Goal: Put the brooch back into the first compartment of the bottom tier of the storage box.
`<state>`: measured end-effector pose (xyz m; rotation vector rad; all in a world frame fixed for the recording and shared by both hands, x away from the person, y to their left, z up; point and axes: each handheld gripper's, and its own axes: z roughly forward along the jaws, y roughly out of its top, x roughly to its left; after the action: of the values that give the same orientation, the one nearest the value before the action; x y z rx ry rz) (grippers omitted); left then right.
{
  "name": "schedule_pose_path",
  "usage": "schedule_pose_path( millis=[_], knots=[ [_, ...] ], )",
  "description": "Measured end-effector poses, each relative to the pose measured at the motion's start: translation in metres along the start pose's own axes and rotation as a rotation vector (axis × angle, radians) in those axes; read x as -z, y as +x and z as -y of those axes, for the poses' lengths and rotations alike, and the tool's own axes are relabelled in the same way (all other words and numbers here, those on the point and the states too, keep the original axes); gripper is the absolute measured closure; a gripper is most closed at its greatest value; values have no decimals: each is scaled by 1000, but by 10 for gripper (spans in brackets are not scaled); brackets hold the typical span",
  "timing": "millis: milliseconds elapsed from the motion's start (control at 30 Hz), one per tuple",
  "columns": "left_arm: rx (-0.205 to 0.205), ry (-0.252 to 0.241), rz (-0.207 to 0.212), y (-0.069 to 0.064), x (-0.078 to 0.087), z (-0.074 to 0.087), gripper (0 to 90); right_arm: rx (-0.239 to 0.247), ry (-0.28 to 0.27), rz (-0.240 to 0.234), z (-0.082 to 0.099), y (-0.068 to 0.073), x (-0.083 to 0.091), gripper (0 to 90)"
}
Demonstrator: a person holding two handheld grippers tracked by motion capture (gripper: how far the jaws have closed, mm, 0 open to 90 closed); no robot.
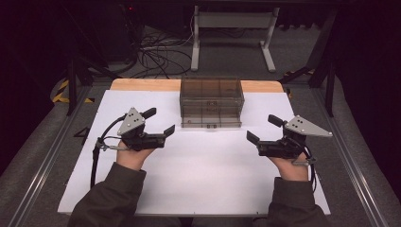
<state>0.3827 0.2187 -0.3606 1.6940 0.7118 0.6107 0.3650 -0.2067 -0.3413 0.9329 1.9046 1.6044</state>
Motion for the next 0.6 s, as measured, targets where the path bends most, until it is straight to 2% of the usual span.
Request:
schedule_pose_path(
  millis=[600],
  knots=[
    [-5, -6, -1, 1, 20, 3, 110, 1, -8, 1, 1, 0, 0, 15]
  ],
)
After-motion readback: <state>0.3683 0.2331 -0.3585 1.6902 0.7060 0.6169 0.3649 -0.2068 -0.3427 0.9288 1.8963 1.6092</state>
